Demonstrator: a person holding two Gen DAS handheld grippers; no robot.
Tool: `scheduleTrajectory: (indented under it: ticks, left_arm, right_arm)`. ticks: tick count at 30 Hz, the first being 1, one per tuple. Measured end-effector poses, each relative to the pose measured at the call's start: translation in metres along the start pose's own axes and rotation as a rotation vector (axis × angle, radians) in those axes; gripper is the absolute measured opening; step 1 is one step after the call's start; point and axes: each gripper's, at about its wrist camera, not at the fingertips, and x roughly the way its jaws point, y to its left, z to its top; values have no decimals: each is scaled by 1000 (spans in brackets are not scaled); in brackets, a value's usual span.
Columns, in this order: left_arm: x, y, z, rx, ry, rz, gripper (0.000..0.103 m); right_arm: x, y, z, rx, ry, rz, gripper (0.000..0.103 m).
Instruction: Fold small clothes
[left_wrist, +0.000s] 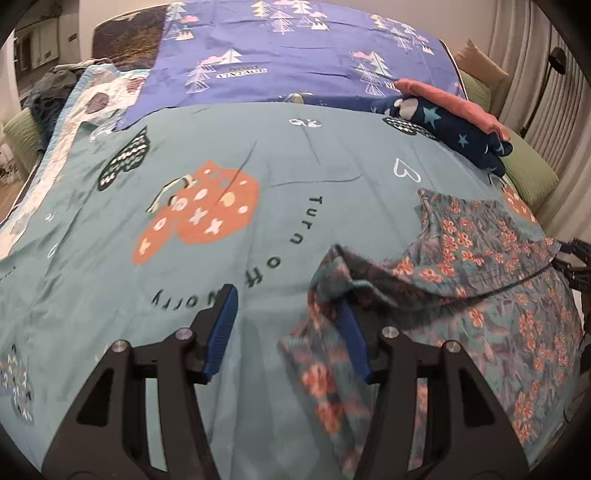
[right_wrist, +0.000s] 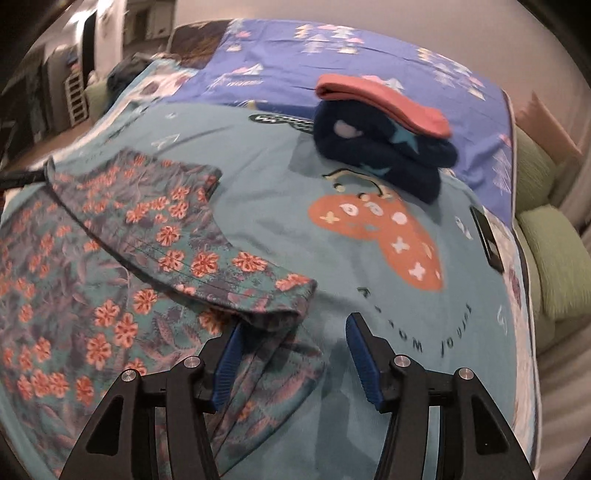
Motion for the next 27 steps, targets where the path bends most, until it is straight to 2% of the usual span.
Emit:
scheduleTrajectory:
  ticks: [3,6,9,17,19,20,21,22,23,25,27]
  left_arm:
    - [10,0,12,-11,-12,-24,56]
    - [19,9,20,-93,-17,-72,56]
    - [26,16,20,-138,-3,-91,56]
    - [35,12,17,-169,41,-265,56]
    - [38,9,18,-159,42,-270,43]
    - [40,8,18,-154,46,-273,21]
    - [42,8,19,-158,57,-280,11]
    - [43,8,19,-168,62,-289,10]
    - [41,6,19,-165,52,-276,9]
    - [34,-2,20,-128,23,-237,8]
    - [19,-10,25,-98,-31,-220,8]
  right_arm:
    - [9,-7,15,31,-25,22,57]
    - [18,-25,27,153,-61,78,57]
    - [27,-42,29,266,-55,137,57]
    - [37,-45,23,330,-23,281,57]
    - [42,-45,27,344,-11,295,57]
    - [45,-46,28,356,-8,303,57]
    - [48,-47,28,369,-7,308,51]
    - [50,-49,28,397,-11,312,24]
    - [52,-52,29,421,-8,317,5]
    - [51,-52,28,461,-21,357,5]
    - [38,-48,30,430,-66,320,5]
